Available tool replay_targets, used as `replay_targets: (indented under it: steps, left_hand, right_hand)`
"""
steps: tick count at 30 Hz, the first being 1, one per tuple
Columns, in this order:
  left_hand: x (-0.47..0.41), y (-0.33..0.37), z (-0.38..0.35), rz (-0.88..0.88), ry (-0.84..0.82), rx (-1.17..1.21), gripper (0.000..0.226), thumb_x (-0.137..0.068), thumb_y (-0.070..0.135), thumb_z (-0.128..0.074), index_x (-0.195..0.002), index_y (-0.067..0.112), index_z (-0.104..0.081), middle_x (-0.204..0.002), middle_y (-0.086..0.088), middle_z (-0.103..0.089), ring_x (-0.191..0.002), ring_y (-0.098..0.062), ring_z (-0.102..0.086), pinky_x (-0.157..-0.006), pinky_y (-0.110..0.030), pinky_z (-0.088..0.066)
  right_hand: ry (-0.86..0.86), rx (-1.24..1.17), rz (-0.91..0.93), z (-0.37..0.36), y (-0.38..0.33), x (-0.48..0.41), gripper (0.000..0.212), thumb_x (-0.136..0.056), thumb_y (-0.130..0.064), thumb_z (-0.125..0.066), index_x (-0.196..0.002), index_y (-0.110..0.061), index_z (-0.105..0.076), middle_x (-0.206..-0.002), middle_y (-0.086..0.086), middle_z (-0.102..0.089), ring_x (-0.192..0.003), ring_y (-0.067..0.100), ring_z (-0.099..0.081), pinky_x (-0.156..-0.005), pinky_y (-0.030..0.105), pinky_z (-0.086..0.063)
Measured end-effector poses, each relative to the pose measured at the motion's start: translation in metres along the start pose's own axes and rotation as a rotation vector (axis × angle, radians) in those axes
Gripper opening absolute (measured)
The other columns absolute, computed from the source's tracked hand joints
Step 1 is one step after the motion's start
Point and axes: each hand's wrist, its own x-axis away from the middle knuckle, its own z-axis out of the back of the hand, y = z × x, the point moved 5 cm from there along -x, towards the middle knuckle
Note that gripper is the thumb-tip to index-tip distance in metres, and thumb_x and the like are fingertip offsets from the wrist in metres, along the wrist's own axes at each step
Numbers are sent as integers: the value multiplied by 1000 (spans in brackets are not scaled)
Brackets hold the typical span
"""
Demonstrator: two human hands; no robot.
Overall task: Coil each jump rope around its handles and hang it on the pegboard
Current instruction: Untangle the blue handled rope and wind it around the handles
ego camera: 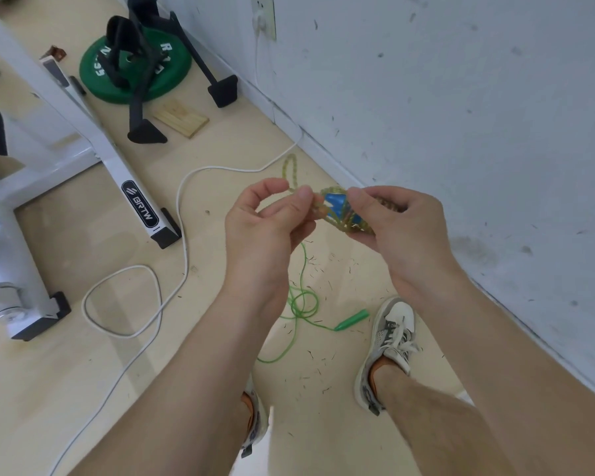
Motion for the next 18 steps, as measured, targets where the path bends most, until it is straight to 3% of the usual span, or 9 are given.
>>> replay_targets:
  steps: [4,7,12,18]
  left_hand:
    - [0,-7,-2,136,-128,-111,35,-88,3,-61,-121,10,-53,-77,-5,-72,-74,-18,-68,-72,-27,-52]
    - [2,-16,-7,247,-263,-229,23,-89,2,-58,-109,8,-67,-75,-4,-70,-71,-17,-68,-68,-25,-51]
    - [2,-22,-6,342,-241,-223,11,-88,12,-62,-90,8,-72,-74,-3,-70,-65,-14,-68,-60,-21,-50]
    - [5,-30,-9,375,-206,-200,22,-87,32,-65,-79,13,-69,-70,-1,-68,-61,-11,-66,-56,-20,-50]
  right_hand:
    - [49,-159,-71,10,1,-4,19,-87,-19,-73,-97,-2,-70,-96,13,-74,-84,17,-74,-74,31,-61]
    - [23,-213,-96,10,3,-6,26,-87,-19,-73,-102,2,-69,-100,17,-73,-90,23,-73,-79,36,-61]
    - [-10,-181,-61,6,4,-3,20,-85,-19,-74,-96,-3,-72,-98,17,-73,-90,28,-73,-78,36,-60]
    - [1,-176,-23,6,2,-2,16,-85,-19,-74,-93,-5,-72,-96,17,-73,-87,29,-72,-81,41,-60]
